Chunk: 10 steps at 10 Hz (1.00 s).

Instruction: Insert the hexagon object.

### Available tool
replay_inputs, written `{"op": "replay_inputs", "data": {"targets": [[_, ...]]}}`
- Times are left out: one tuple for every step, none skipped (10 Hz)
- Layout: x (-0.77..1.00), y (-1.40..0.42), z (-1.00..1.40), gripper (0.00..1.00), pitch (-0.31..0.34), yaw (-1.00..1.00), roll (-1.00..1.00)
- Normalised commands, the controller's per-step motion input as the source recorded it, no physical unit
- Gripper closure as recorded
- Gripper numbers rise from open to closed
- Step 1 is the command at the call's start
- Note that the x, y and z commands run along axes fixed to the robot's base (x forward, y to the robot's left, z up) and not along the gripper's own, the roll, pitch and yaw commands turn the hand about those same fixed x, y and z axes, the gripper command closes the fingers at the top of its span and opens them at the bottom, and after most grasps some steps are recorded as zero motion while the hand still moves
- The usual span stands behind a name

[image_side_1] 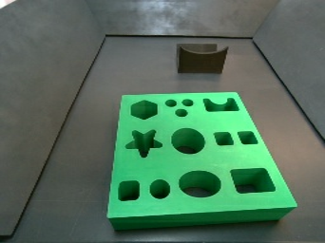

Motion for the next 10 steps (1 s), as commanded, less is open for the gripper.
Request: {"op": "replay_inputs", "data": {"targets": [[-0.08,0.09,-1.00,1.00,0.000,-1.00,0.00],[-0.06,0.07,-1.00,1.00,0.000,-1.00,-0.01],[-0.04,0.05,-1.00,1.00,0.000,-1.00,-0.02],[-0.03,0.05,-1.00,1.00,0.000,-1.00,-0.02],[-0.05,0.05,-1.00,1.00,0.000,-1.00,0.00],[-0.30,0.15,-0.93,1.00,-0.006,-0.81,0.00],[-0.53,0.07,-0.94,1.00,-0.030,-0.49,0.10],[-0.49,0.06,-0.86,1.00,-0.069,-0.36,0.13],[-0.29,0.00,-0.81,1.00,-0.109,-0.30,0.15],[-0.09,0.00,-0.84,1.00,-0.129,-0.04,0.20]]}}
